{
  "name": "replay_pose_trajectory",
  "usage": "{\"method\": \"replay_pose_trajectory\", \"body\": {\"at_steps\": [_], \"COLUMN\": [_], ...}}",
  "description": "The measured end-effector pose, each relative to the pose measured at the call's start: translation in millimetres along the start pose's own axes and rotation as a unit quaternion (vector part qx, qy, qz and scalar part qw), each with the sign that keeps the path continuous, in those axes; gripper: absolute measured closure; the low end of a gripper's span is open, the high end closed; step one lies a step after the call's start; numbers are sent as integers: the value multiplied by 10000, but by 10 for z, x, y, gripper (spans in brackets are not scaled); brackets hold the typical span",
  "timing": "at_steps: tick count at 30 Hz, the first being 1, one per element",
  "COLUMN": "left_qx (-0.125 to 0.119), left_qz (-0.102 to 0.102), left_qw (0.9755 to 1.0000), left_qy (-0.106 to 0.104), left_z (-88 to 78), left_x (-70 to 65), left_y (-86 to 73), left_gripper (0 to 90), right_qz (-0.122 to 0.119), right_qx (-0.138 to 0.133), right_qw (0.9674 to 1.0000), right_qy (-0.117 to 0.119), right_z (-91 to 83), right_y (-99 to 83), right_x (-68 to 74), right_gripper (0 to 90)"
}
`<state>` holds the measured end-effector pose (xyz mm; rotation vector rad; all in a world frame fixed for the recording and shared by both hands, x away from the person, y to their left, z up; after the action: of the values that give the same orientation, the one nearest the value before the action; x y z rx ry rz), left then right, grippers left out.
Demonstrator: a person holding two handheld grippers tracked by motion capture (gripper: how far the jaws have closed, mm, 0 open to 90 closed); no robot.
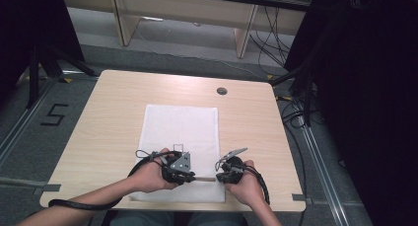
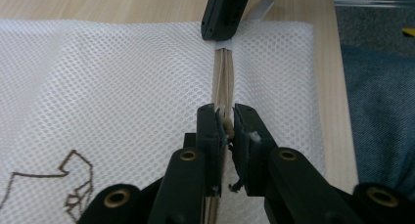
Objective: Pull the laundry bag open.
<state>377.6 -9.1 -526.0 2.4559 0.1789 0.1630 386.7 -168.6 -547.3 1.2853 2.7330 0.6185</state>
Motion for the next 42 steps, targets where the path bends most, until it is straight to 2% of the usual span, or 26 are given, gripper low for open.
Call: {"method": "replay_pose_trajectory", "body": {"at_steps": [1,6,8,13,14,23,26,28,29,31,34,35,36,38,40,41,42], "left_qx": [-32,-27,-30,17,-31,15,-10,28,-8,8,7,40,0,7,0,45,12], "left_qz": [-72,-52,-51,-10,-68,20,-46,52,-25,27,-11,45,-40,7,-77,-12,-57], "left_qw": [10000,10000,10000,10000,10000,10000,10000,10000,10000,10000,10000,10000,10000,10000,10000,10000,10000], "left_qy": [-39,-31,-20,-15,-35,-13,-6,25,-3,-2,-19,-3,-18,1,-16,-8,-8], "left_z": [1,2,3,-4,-6,-24,-37,-45,-42,-46,-46,-49,-52,-65,-65,-68,-69], "left_x": [-7,-7,-10,-10,-15,-9,-9,4,-5,-3,-10,-3,-8,8,-5,0,-5], "left_y": [-3,-7,-7,-14,-13,-31,-48,-58,-58,-59,-62,-68,-70,-80,-91,-98,-98], "left_gripper": [814,815,815,815,814,815,814,815,815,815,815,815,815,815,815,814,814], "right_qz": [54,-20,76,67,147,140,155,148,151,192,154,158,156,154,159,153,155], "right_qx": [11,-6,58,52,100,98,95,102,99,115,101,96,99,99,99,104,108], "right_qw": [10000,10000,10000,10000,9998,9998,9998,9998,9998,9997,9998,9998,9998,9998,9998,9998,9998], "right_qy": [22,-9,-5,-10,-25,-32,-15,-22,-15,-9,-31,-22,-20,-19,-8,-14,-12], "right_z": [0,1,-3,-3,-10,-10,-10,-11,-10,-12,-11,-10,-11,-11,-11,-11,-11], "right_y": [-3,0,-9,-7,-15,-16,-15,-15,-15,-18,-16,-15,-15,-15,-15,-15,-15], "right_x": [10,-2,11,7,13,11,12,11,11,20,12,12,11,11,11,10,10], "right_gripper": [900,900,900,900,900,900,900,900,900,900,900,900,900,900,900,900,900]}}
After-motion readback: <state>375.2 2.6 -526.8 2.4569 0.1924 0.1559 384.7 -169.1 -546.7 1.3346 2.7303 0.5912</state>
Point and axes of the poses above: each handheld gripper's, and its own axes: z roughly forward along the jaws, y roughly out of its top, x roughly to its left, the point moved 7 cm from there along z, roughly forward along the jaws, and after that the axes turned 5 degrees about x, right-handed, at the moved point
